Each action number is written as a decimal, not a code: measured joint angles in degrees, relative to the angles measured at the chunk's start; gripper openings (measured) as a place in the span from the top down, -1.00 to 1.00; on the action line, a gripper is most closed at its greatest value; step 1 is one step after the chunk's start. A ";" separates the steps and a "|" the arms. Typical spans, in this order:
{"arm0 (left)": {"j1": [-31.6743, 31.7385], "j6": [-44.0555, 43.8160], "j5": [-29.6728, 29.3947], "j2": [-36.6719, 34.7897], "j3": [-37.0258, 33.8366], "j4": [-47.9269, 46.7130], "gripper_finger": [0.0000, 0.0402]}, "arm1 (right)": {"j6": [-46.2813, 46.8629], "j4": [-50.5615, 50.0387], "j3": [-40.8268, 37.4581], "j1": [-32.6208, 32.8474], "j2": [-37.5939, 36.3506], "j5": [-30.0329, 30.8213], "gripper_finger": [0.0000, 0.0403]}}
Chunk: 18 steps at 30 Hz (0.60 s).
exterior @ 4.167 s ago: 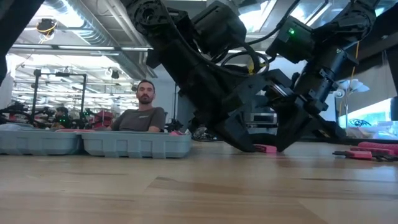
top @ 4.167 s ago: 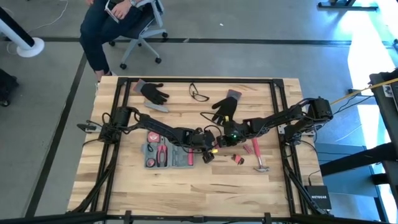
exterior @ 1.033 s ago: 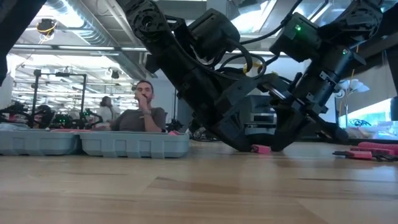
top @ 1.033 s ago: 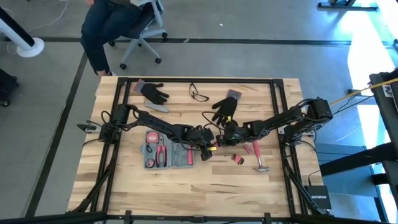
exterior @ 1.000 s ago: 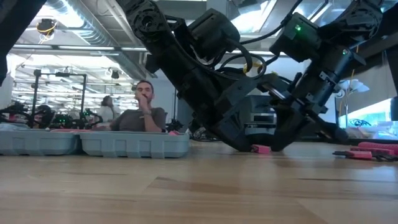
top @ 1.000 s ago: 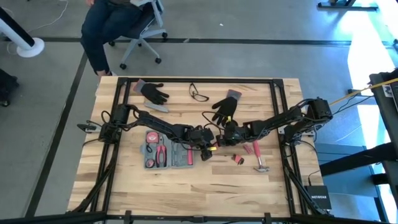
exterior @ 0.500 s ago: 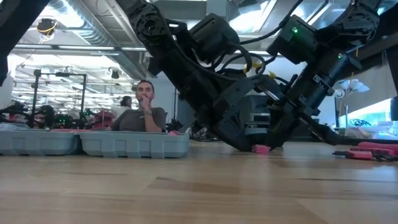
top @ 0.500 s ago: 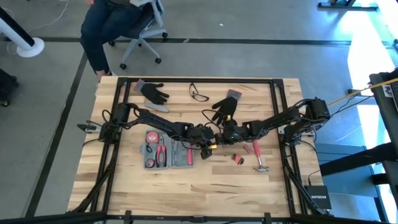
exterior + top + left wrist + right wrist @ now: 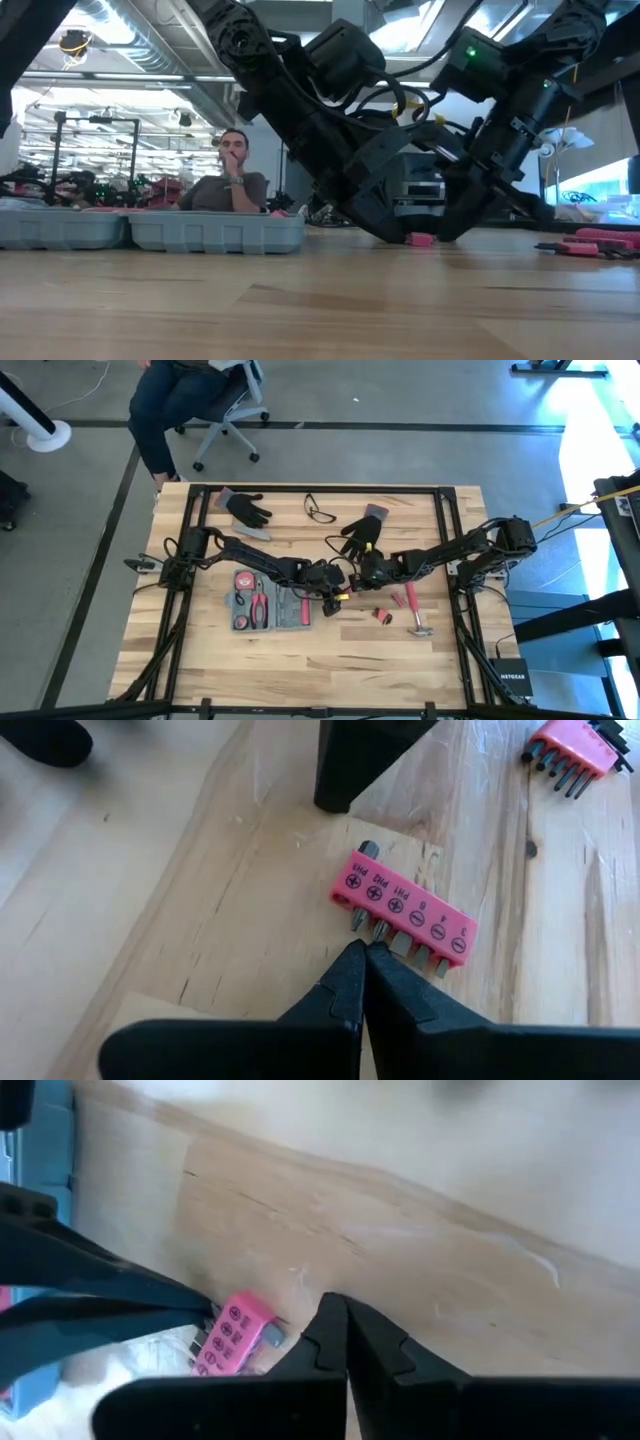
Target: Prefit tool cases
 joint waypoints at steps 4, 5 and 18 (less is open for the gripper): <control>0.20 0.13 0.30 0.00 0.00 0.00 1.00 | 4.24 2.67 -0.29 2.56 0.32 0.99 1.00; 0.23 0.13 0.40 0.00 0.00 0.00 1.00 | 5.67 3.52 -0.31 3.05 0.33 1.30 1.00; -0.09 -0.09 0.28 0.00 -0.02 0.44 1.00 | 12.47 5.92 0.11 4.51 0.46 1.11 1.00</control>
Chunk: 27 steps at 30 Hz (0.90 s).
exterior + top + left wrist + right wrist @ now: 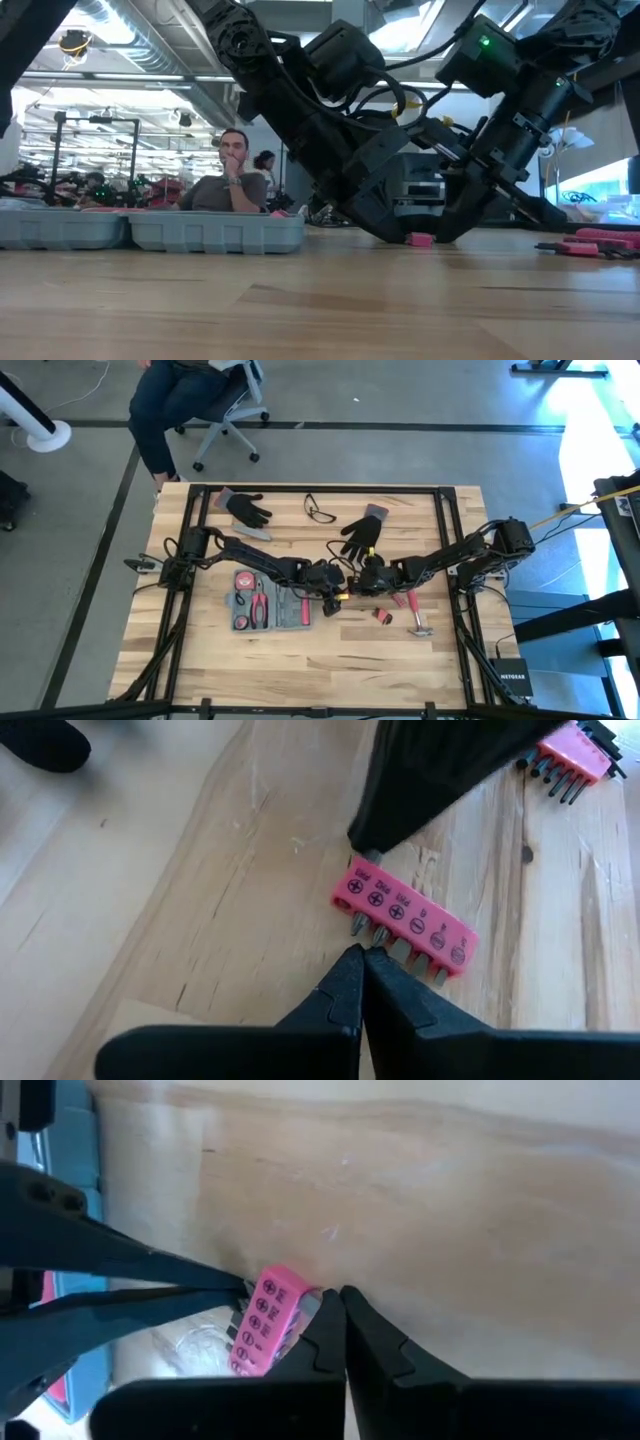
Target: Prefit tool cases
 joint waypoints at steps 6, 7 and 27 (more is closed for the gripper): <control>-0.22 -0.20 -0.13 0.00 -0.04 0.28 1.00 | 2.35 2.12 -0.09 0.09 0.11 -0.14 1.00; -0.22 -0.36 -0.13 0.00 -0.04 0.31 1.00 | 2.45 2.27 -0.09 0.09 0.11 -0.08 1.00; 2.17 -0.41 3.12 -1.89 0.02 -3.12 1.00 | -2.40 -2.78 0.33 0.09 -0.24 0.57 1.00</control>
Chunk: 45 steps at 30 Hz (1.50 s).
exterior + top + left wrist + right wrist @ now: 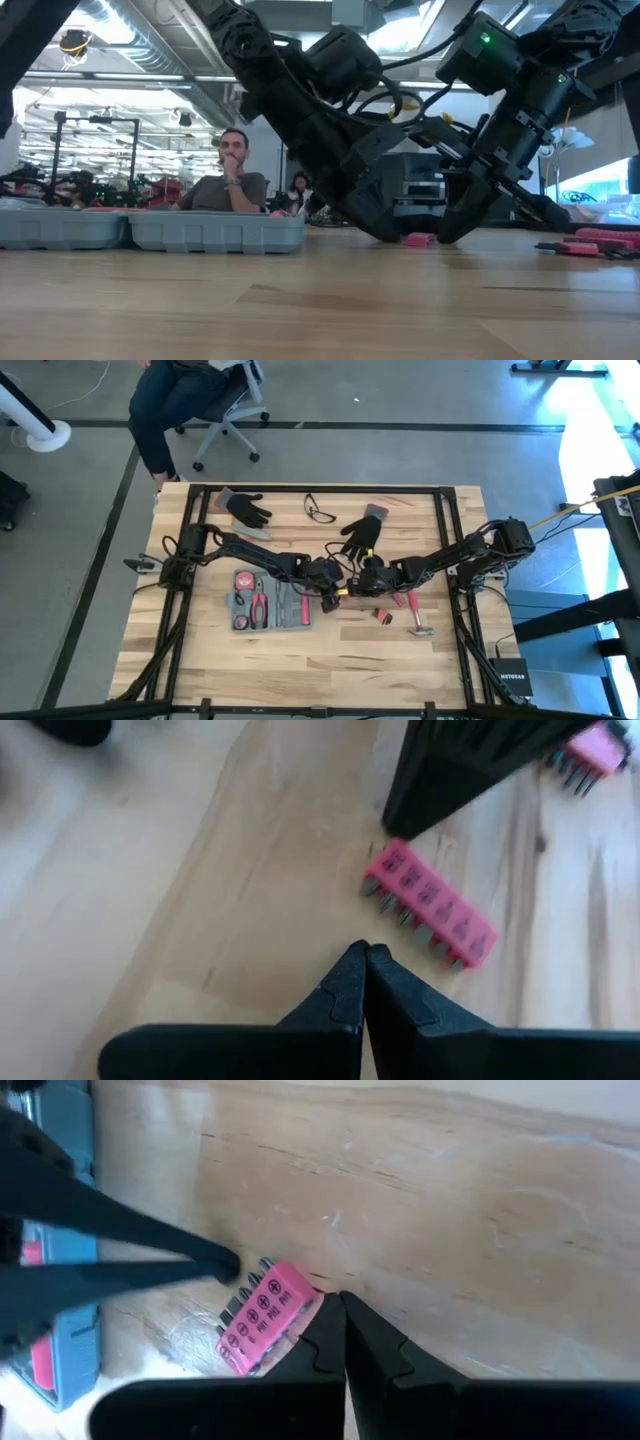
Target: Prefit tool cases
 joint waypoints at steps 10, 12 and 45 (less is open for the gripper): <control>0.85 6.07 -1.54 -4.63 -0.11 -14.29 1.00 | -9.04 -3.46 -0.33 -0.54 -2.77 0.89 0.99; 0.87 6.03 -1.67 -6.08 -0.15 -18.45 1.00 | -13.20 -3.61 -0.35 -0.54 -3.33 -0.85 0.97; -8.34 -6.56 -16.15 -31.59 -4.80 -43.16 1.00 | -11.71 -22.18 17.72 -3.67 -1.52 -8.08 0.01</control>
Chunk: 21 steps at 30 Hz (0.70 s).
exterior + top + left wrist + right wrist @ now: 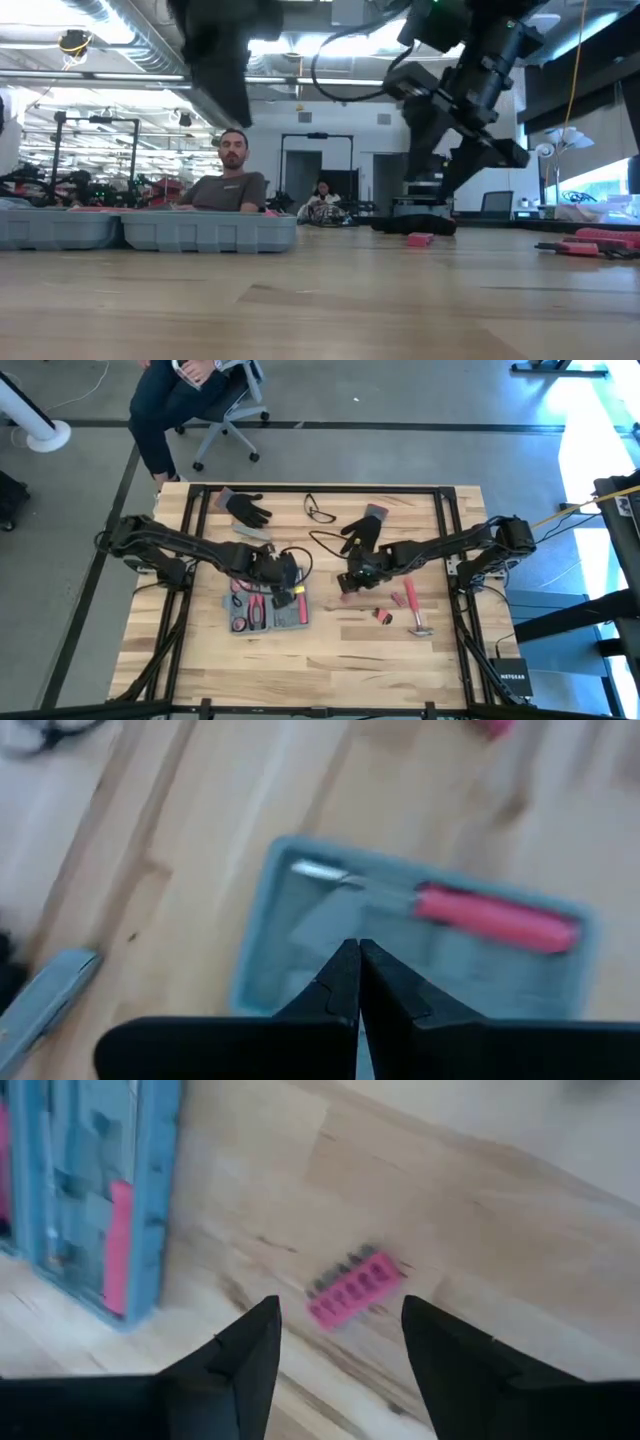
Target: Prefit tool cases
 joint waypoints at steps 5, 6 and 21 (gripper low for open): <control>3.24 6.18 5.25 -2.78 -7.84 6.07 1.00 | 10.97 -0.71 2.41 4.10 3.33 1.30 0.02; 3.68 7.56 6.26 -4.16 -9.57 7.49 1.00 | 13.40 -1.11 3.25 4.70 4.16 1.76 0.02; 8.22 6.27 13.81 -27.04 -31.94 20.53 1.00 | -28.38 -21.11 17.29 4.65 9.53 3.28 -0.03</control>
